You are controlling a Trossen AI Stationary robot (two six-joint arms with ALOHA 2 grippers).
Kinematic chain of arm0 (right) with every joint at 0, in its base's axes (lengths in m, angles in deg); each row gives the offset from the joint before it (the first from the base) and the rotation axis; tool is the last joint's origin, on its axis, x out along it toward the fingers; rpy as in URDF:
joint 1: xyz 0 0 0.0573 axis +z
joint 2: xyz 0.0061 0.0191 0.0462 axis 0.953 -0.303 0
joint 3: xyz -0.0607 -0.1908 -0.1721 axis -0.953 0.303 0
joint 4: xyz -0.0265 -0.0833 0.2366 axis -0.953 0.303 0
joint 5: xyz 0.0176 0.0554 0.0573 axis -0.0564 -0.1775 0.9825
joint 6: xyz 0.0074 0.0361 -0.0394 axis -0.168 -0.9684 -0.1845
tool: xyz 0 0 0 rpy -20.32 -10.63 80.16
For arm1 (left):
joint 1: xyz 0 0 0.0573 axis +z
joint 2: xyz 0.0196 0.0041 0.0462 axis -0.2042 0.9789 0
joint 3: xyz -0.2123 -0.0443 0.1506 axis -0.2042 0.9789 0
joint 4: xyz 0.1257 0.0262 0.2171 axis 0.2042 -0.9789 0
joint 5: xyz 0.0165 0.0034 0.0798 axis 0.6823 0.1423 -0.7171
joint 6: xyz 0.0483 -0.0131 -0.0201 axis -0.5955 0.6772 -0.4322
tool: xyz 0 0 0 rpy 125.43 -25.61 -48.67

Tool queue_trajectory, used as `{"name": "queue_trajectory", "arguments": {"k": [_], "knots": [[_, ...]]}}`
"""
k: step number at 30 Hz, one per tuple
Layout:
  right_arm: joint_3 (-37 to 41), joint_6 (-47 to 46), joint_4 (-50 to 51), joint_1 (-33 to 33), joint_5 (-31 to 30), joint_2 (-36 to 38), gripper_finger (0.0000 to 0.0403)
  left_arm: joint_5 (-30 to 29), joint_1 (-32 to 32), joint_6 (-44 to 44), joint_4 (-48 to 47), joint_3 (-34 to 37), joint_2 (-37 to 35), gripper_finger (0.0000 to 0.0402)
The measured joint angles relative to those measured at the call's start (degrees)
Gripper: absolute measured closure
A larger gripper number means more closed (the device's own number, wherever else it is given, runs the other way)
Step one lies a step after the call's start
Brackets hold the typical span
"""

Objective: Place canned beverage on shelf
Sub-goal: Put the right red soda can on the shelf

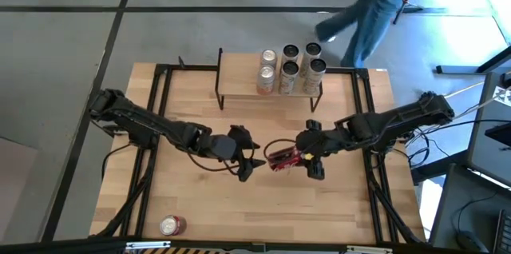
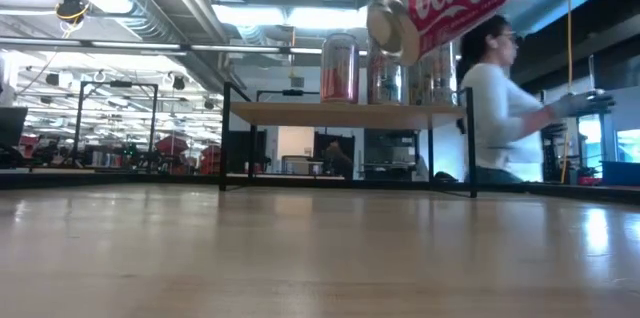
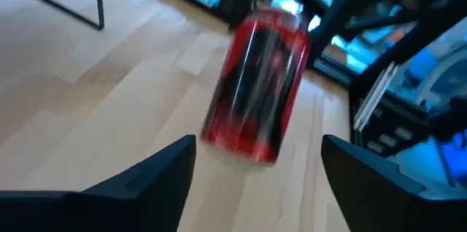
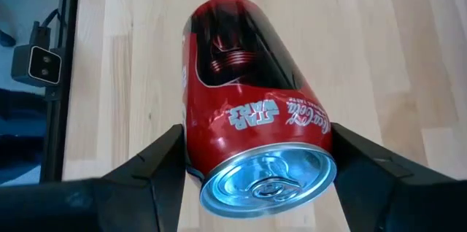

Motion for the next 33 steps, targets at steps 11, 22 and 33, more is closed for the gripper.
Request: {"name": "queue_trajectory", "arguments": {"k": [11, 22, 33], "knots": [[0.1, 2.5, -3.7, 0.4, -2.9, -2.1, 0.0151, -4.4, -2.4, 1.1, -0.3, 0.0, 1.4, 0.0203], [0.1, 2.3, -3.7, 0.4, -1.3, -2.3, 0.0151, -6.4, -2.5, 1.6, -0.1, 0.0, 1.7, 0.0338], [0.1, 0.6, -4.6, 0.4, -1.3, -2.3, 0.0151, -6.3, -3.0, 1.7, 3.4, 0.1, 9.7, 0.0392]]}}
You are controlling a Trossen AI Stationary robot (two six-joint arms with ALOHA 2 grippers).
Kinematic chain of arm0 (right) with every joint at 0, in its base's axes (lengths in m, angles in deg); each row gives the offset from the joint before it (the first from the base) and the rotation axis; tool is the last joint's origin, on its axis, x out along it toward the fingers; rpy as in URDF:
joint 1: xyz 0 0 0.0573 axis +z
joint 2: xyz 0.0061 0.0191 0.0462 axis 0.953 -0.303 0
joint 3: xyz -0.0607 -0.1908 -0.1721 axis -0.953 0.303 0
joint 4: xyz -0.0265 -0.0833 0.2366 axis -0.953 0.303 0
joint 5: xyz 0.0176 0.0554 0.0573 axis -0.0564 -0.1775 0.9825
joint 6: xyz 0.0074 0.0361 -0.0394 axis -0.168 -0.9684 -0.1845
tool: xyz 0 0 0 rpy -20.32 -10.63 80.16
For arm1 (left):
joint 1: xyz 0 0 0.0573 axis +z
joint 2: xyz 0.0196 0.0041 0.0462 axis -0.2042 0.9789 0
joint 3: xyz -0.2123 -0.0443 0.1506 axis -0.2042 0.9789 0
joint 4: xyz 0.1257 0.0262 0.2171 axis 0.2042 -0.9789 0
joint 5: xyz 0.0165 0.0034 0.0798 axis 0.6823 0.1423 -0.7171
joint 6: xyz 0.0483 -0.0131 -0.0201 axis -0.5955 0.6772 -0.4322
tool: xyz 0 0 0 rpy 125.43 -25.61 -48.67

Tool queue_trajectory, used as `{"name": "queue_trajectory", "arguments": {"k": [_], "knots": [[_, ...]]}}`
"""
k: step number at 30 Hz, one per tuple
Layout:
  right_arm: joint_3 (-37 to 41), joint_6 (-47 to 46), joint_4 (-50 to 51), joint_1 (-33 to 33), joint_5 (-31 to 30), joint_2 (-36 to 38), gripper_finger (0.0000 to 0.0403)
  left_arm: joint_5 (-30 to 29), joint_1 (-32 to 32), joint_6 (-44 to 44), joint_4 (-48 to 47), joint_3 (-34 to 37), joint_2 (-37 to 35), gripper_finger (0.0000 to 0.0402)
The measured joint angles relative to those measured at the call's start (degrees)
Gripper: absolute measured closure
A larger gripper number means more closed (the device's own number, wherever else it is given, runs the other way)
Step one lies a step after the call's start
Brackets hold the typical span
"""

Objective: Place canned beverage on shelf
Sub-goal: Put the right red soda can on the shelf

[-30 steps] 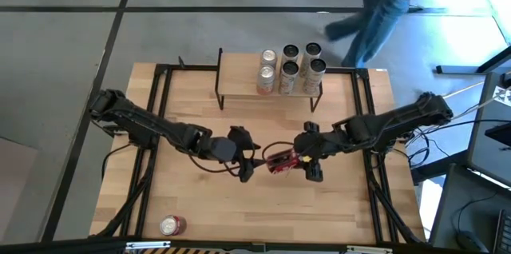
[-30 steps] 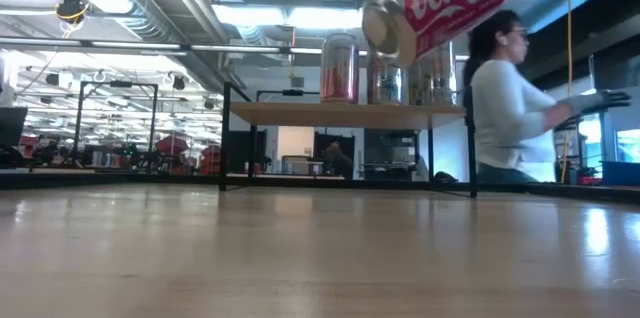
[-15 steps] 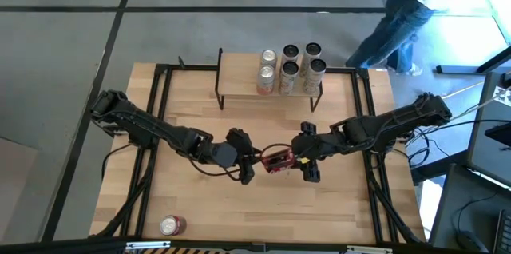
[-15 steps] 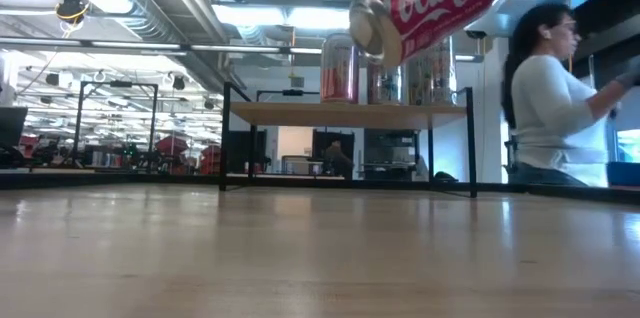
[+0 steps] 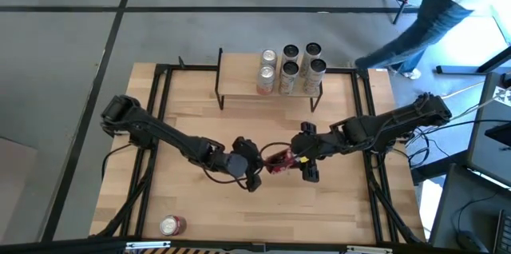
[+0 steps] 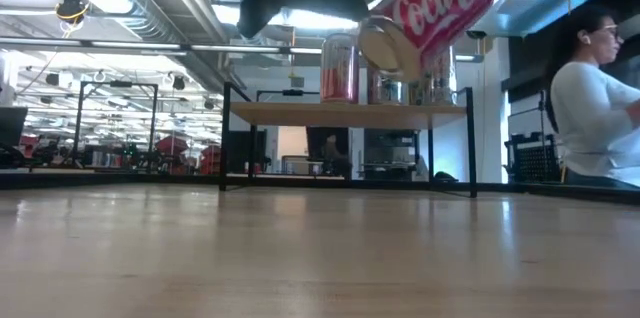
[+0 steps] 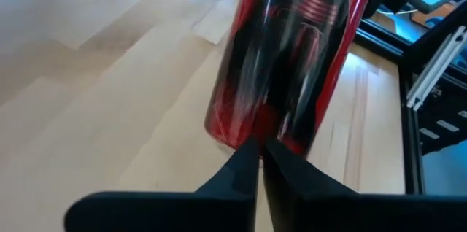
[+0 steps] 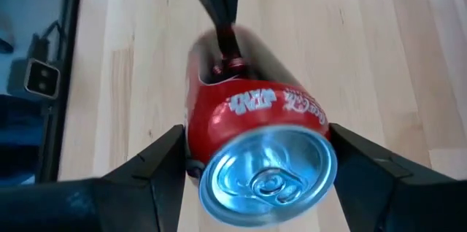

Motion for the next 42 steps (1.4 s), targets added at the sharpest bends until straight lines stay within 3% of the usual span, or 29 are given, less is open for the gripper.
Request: {"name": "queue_trajectory", "arguments": {"k": [19, 28, 42], "knots": [[-0.1, 0.1, -8.5, 0.0, -3.1, -3.4, 0.0153, 1.4, 0.3, -1.0, 1.9, 0.2, 2.1, 0.0394], [-0.1, 2.6, -7.1, -0.1, -6.0, -8.4, 0.0155, 7.1, -1.7, -0.7, -10.0, 0.0, -6.4, 0.0394], [-0.1, 6.0, -12.0, 0.0, -7.6, -18.9, 0.0156, 7.2, -3.5, -0.7, -10.8, 0.0, -9.0, 0.0394]]}}
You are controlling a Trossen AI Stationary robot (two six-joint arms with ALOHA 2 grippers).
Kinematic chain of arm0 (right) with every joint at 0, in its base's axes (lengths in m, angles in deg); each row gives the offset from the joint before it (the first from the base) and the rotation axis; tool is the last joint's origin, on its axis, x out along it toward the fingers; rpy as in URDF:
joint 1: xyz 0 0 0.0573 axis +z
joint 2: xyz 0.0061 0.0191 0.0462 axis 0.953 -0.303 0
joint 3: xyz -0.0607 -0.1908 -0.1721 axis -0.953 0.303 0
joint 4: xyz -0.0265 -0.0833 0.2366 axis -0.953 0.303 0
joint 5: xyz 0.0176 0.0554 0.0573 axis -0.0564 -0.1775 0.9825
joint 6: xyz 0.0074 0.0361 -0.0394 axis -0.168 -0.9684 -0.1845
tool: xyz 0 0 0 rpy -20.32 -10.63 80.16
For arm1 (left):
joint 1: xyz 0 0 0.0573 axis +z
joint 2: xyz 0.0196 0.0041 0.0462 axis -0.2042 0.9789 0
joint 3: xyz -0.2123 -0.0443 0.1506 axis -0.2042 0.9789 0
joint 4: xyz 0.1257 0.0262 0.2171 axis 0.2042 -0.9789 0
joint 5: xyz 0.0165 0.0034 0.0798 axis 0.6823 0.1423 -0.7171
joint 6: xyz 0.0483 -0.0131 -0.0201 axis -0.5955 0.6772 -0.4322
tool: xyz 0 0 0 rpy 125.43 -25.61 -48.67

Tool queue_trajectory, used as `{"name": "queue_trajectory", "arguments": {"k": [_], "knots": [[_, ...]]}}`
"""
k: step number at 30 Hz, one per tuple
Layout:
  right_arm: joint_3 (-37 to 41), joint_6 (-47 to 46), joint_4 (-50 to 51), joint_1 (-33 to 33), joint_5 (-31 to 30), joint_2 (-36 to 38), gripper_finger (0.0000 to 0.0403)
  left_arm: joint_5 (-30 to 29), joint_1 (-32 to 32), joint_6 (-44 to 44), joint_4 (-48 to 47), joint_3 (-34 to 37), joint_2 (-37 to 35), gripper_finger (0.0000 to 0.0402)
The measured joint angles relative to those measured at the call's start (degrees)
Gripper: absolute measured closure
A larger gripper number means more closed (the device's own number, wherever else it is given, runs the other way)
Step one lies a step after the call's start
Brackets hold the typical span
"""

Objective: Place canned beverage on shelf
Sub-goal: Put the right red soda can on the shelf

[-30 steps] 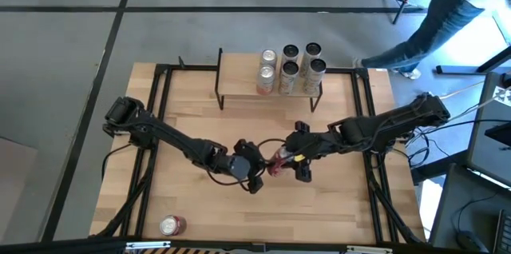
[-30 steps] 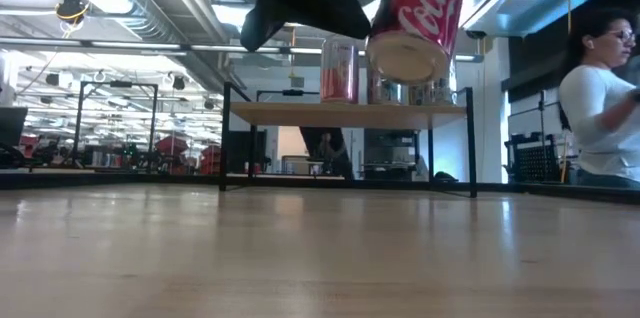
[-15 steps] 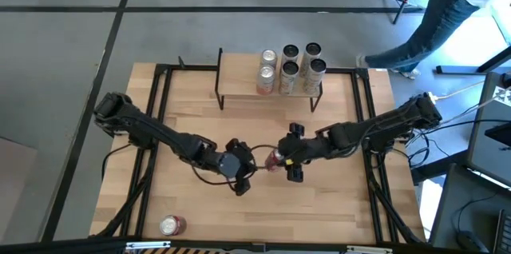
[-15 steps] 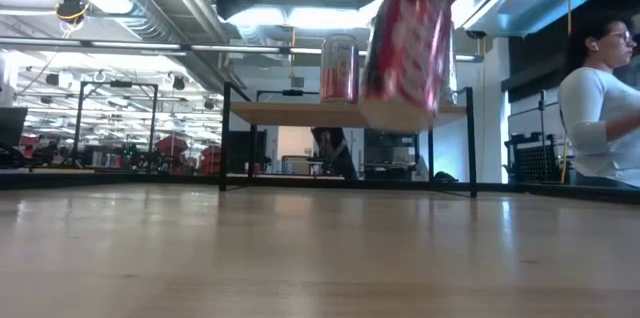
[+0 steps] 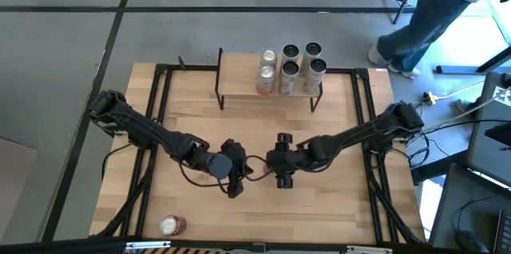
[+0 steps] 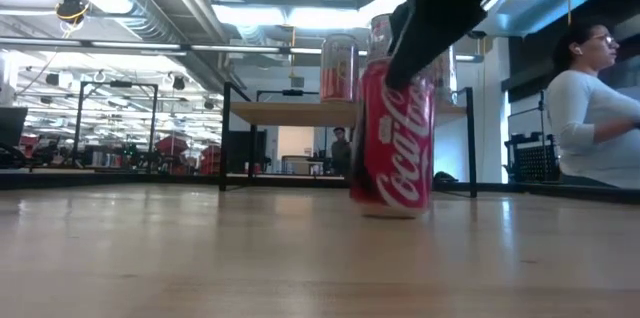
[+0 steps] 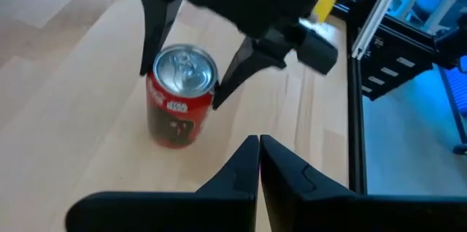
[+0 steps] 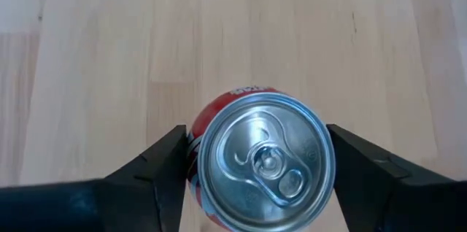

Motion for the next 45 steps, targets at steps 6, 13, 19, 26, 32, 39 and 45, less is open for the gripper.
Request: {"name": "queue_trajectory", "arguments": {"k": [6, 13, 19, 26, 32, 39, 45], "knots": [[-0.1, 0.1, -1.8, 0.0, -0.3, -1.0, 0.0133, 1.1, 0.0, 0.0, -0.1, 0.0, 0.0, 0.0367], [-2.0, -0.1, -1.8, 0.0, -0.7, -0.9, 0.0103, 1.6, 0.5, 0.0, 0.0, 0.0, 0.0, 0.0279], [-10.7, 1.2, 7.4, 0.1, -1.5, 0.7, 0.0077, 2.0, 1.2, 0.0, 0.2, 0.0, 0.0, 0.0214], [-11.2, 1.9, 8.7, 0.0, -0.4, 1.6, 0.0071, 1.7, 2.2, 0.0, 0.2, 0.0, 0.0, 0.0194], [-11.1, 1.6, 9.5, 0.1, -0.1, 4.8, 0.0071, 1.5, 2.2, -0.2, 1.2, 0.1, 0.5, 0.0194], [-11.2, -0.7, 16.6, 2.8, -2.6, 11.8, 0.007, 1.2, 1.3, -8.7, 8.9, 0.1, 4.3, 0.0194], [-11.2, -7.5, 23.5, 8.9, -10.3, 13.7, 0.007, -0.3, 1.3, -12.9, 12.3, 0.1, 8.7, 0.0194]]}}
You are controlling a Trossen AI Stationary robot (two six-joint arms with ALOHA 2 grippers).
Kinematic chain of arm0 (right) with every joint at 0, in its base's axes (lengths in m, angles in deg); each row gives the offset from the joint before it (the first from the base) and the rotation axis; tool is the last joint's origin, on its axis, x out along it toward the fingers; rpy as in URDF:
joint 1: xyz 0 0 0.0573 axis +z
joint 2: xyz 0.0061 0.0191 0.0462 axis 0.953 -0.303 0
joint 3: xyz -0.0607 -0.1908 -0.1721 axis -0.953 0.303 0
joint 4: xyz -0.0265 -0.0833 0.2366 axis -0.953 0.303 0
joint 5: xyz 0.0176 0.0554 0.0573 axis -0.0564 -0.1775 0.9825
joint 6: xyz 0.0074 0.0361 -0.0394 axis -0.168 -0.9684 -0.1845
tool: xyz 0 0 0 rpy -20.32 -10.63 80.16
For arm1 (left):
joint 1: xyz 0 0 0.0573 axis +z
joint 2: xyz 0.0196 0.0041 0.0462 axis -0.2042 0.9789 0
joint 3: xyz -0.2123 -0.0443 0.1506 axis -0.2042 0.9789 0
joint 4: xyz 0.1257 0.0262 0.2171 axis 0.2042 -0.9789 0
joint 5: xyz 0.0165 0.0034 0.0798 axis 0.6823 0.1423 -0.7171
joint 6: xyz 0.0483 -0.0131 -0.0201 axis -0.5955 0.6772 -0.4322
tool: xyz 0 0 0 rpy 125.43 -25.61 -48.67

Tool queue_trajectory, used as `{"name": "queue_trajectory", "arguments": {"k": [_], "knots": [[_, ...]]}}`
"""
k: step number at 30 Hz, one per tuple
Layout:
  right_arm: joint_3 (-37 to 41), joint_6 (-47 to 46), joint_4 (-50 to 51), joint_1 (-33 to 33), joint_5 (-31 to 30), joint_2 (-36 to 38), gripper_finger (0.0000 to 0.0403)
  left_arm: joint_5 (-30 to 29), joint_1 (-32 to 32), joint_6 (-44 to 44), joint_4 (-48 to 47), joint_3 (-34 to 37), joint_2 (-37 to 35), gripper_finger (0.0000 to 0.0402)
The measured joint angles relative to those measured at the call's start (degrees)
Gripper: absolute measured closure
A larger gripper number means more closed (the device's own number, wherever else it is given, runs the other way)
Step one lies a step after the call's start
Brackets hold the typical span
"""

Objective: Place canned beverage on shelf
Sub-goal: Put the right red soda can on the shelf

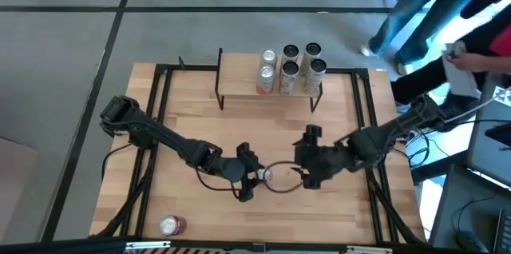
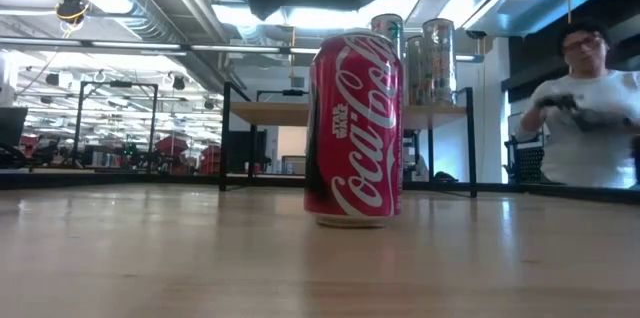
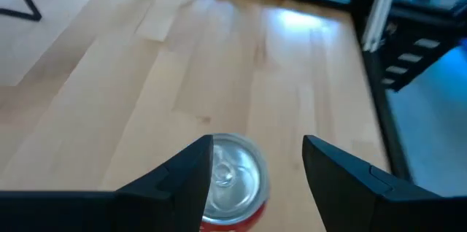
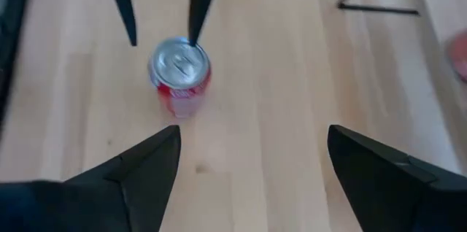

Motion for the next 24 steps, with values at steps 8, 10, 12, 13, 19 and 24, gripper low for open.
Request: {"name": "queue_trajectory", "arguments": {"k": [8, 10, 12, 13, 19, 24], "knots": [[0.0, -8.0, 5.4, 5.9, -5.5, -0.6, 0.007, -0.8, 0.3, 0.8, 0.3, 0.0, 2.0, 0.0194], [0.0, -9.0, 5.7, 6.7, -6.6, -0.5, 0.007, 0.0, 0.4, 0.5, 0.4, -0.3, 2.0, 0.0194], [0.0, -9.4, 6.0, 7.0, -7.3, -0.5, 0.007, 0.6, 0.5, 0.5, 0.3, -0.5, 2.0, 0.0193], [0.0, -9.6, 6.0, 7.0, -7.3, -0.5, 0.007, 0.6, 0.6, 0.5, 0.4, -0.7, 2.0, 0.0192], [0.0, -9.7, 6.0, 6.9, -7.3, -0.5, 0.007, 1.8, 0.8, 0.6, 0.3, -0.8, 2.0, 0.0146], [0.0, -9.6, 6.0, 6.9, -7.6, -0.5, 0.007, 2.0, 0.7, 0.6, 0.2, -0.8, 2.0, 0.0083]]}}
